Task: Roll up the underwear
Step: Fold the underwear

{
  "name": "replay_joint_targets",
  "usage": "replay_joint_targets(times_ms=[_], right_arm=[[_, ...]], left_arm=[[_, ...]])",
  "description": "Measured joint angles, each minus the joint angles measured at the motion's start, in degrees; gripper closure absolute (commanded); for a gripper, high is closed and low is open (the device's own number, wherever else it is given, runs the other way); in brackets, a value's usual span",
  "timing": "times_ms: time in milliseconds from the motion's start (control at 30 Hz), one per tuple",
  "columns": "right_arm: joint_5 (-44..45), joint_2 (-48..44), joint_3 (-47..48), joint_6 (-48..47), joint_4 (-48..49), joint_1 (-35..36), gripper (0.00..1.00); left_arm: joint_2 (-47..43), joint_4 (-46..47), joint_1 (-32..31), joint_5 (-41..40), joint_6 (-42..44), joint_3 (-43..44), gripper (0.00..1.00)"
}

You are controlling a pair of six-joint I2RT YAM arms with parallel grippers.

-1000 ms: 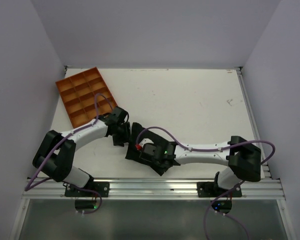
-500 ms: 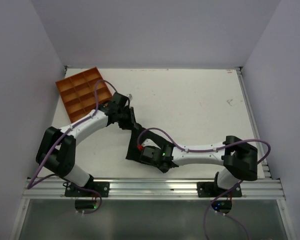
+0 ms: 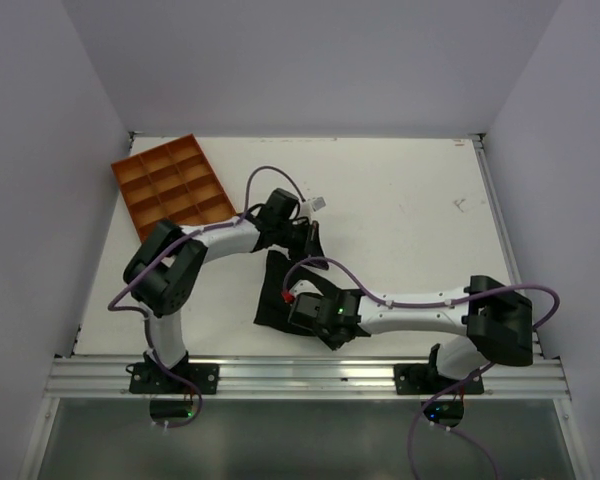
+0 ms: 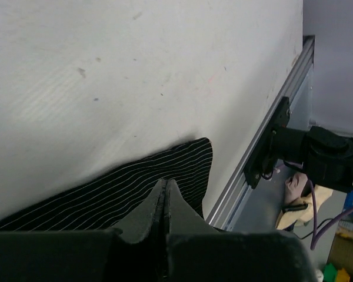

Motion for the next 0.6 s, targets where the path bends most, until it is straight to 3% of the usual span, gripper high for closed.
replay_joint_targets(times_ms=[233,600], right_arm=[[-0.24,-0.79,-0.81,1.14,0.04,0.00,1.00],[-1.05,-3.30,-1.64,2.01,-0.17,0.00,1.00]], left_arm=[[2.89,9.29,-6.62,5.20,-1.09,-3.02,1.00],[5.27,17.73,-8.52,4.15,-3.52,-9.31,1.00]])
